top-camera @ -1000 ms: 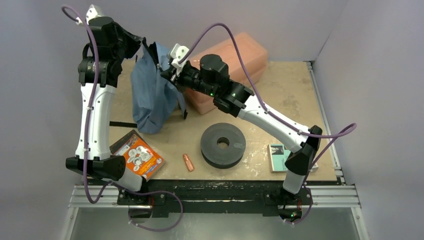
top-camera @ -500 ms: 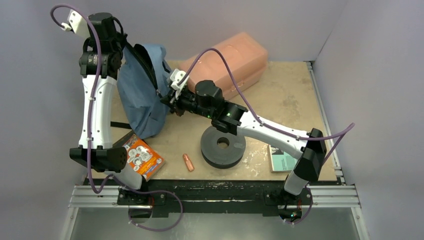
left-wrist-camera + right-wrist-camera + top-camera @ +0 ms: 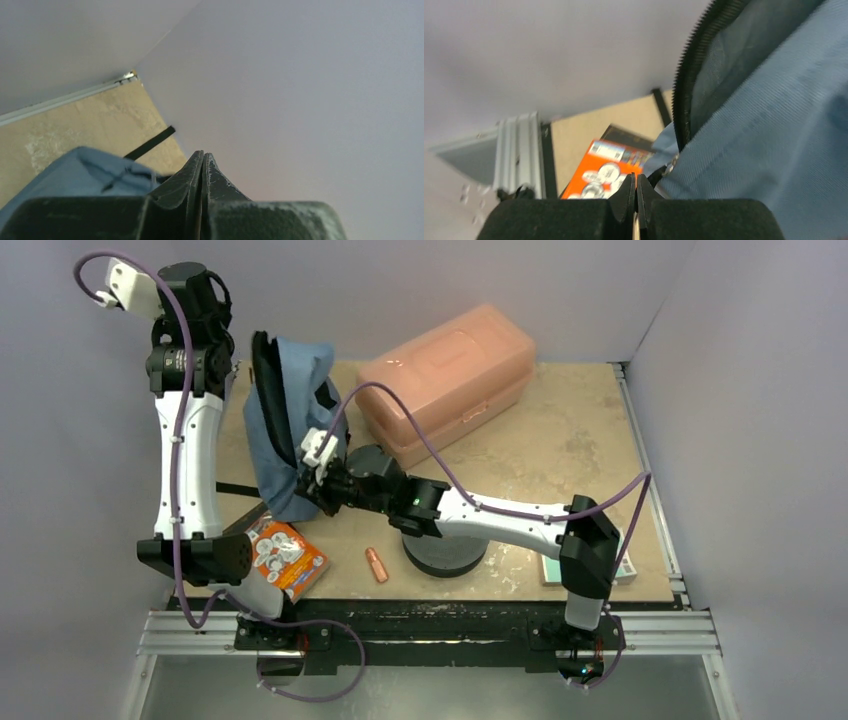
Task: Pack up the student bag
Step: Unzip the student bag at the center of the board.
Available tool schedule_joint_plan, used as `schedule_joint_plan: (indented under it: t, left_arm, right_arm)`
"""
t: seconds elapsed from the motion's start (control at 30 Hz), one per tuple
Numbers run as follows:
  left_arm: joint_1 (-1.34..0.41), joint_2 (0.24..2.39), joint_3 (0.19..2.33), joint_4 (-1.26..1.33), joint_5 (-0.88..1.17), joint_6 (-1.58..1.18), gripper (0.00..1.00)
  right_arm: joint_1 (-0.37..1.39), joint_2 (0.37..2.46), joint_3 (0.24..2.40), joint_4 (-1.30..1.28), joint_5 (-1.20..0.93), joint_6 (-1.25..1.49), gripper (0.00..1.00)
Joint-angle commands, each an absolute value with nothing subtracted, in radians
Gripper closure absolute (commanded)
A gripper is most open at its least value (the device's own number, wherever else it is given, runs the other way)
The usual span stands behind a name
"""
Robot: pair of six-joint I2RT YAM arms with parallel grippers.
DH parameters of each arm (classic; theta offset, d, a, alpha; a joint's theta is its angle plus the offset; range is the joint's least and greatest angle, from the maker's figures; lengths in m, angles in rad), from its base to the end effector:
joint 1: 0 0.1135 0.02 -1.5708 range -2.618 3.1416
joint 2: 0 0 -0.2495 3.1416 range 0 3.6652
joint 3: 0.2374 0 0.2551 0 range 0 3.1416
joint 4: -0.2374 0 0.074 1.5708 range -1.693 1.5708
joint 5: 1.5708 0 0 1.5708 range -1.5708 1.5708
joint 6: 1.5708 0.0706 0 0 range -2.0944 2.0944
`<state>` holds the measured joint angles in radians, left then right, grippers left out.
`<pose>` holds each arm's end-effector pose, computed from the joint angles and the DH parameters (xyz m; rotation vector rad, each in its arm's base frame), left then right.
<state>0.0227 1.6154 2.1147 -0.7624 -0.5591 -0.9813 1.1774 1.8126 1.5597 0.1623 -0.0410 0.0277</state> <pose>0.3484 0.0454 0.4993 -1.1825 1.3523 -0.1731 0.1809 0.4433 0.3387 -0.9788 1.4507 0.9352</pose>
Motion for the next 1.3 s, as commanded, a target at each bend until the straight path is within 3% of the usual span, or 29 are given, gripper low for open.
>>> schedule_joint_plan:
  t: [0.0, 0.23, 0.3, 0.37, 0.47, 0.57, 0.6, 0.67, 0.77, 0.9, 1.07, 1.17, 1.27]
  left_arm:
    - [0.053, 1.542, 2.108, -0.598, -0.635, -0.959, 1.0]
    - [0.068, 1.477, 1.981, -0.565, -0.578, -0.93, 1.0]
    - [0.072, 1.465, 1.969, -0.556, -0.465, -0.857, 1.0]
    - [0.075, 1.45, 1.953, -0.562, -0.218, -0.73, 0.96]
    - [0.078, 1.397, 1.844, -0.552, 0.177, -0.639, 0.69]
    - [0.07, 1.341, 1.631, -0.377, 0.594, -0.624, 0.42]
    - [0.057, 1.339, 1.595, -0.362, 0.682, -0.621, 0.22]
    - [0.014, 1.363, 1.587, -0.412, 0.785, -0.561, 0.08]
    - [-0.096, 1.389, 1.605, -0.511, 0.73, -0.449, 0.06]
    - [-0.172, 1.35, 1.513, -0.444, 0.659, -0.426, 0.03]
    - [-0.288, 1.287, 1.429, -0.485, 0.38, -0.288, 0.03]
    - [-0.3, 1.276, 1.391, -0.506, 0.293, -0.265, 0.13]
    - [-0.302, 1.26, 1.366, -0.521, 0.285, -0.241, 0.35]
  right_arm:
    - [1.229, 1.789, 1.518, 0.05, -0.061, 0.088, 1.0]
    - [1.23, 1.83, 1.47, 0.115, -0.108, 0.126, 1.0]
    - [1.229, 1.822, 1.455, 0.137, -0.11, 0.122, 1.0]
    - [1.216, 1.801, 1.444, 0.161, -0.099, 0.112, 1.0]
    - [1.178, 1.776, 1.424, 0.187, -0.137, 0.098, 1.0]
    - [1.162, 1.744, 1.382, 0.223, -0.188, 0.069, 1.0]
    - [1.161, 1.731, 1.361, 0.243, -0.201, 0.067, 1.0]
    - [1.161, 1.713, 1.324, 0.27, -0.225, 0.058, 1.0]
    - [1.16, 1.697, 1.283, 0.305, -0.252, 0.069, 1.0]
    - [1.161, 1.683, 1.263, 0.317, -0.255, 0.08, 1.0]
    - [1.161, 1.657, 1.242, 0.32, -0.247, 0.073, 1.0]
    - [1.161, 1.658, 1.247, 0.313, -0.25, 0.071, 1.0]
    - [1.161, 1.657, 1.25, 0.31, -0.25, 0.072, 1.0]
